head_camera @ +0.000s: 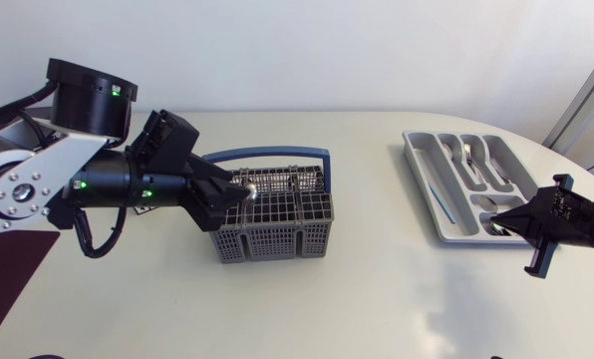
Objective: Transfer all utensils from the basket to the drawer tray.
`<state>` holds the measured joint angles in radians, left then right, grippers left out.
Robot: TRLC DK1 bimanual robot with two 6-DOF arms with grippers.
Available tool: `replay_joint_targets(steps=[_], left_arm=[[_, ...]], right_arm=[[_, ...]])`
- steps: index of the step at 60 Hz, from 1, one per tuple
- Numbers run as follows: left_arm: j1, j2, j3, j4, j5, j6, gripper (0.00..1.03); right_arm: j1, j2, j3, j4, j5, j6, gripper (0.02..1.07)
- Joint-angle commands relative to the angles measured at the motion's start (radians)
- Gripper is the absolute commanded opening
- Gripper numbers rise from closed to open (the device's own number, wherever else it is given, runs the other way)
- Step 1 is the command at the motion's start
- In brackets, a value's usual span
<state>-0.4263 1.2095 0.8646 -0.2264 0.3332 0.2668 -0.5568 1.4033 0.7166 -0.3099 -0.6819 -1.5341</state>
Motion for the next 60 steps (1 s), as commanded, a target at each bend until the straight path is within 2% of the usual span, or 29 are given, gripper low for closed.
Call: replay_joint_targets(steps=[1, 6, 19, 24, 31, 41, 44, 48, 55, 60], left_arm=[[0.006, 0.015, -0.032, 0.007, -0.011, 0.023, 0.59], [0.009, 0.018, -0.033, 0.009, -0.019, 0.025, 0.59], [0.003, 0.024, -0.024, 0.006, -0.033, 0.023, 0.59], [-0.008, 0.024, -0.026, 0.006, -0.045, 0.022, 0.59], [-0.006, 0.024, -0.027, 0.004, -0.052, 0.022, 0.59], [-0.003, 0.016, -0.036, 0.002, -0.052, 0.022, 0.59], [-0.002, 0.013, -0.039, 0.002, -0.052, 0.022, 0.59], [0.000, 0.012, -0.042, 0.002, -0.052, 0.022, 0.59], [0.008, 0.010, -0.045, 0.006, -0.052, 0.023, 0.59], [0.014, 0.005, -0.044, 0.004, -0.052, 0.023, 0.59]], right_arm=[[-0.052, 0.094, 0.063, 0.028, -0.013, -0.106, 0.07], [-0.086, 0.152, 0.087, 0.100, -0.010, -0.130, 0.07], [-0.123, 0.312, 0.178, 0.195, 0.033, -0.193, 0.07], [-0.127, 0.361, 0.182, 0.269, 0.059, -0.215, 0.07], [-0.135, 0.402, 0.196, 0.295, 0.081, -0.248, 0.07], [-0.140, 0.438, 0.141, 0.419, 0.137, -0.314, 0.09], [-0.143, 0.434, 0.124, 0.437, 0.140, -0.320, 0.20], [-0.149, 0.431, 0.099, 0.462, 0.153, -0.325, 0.45], [-0.155, 0.424, 0.083, 0.468, 0.182, -0.325, 0.62], [-0.161, 0.410, 0.072, 0.473, 0.196, -0.322, 0.82]])
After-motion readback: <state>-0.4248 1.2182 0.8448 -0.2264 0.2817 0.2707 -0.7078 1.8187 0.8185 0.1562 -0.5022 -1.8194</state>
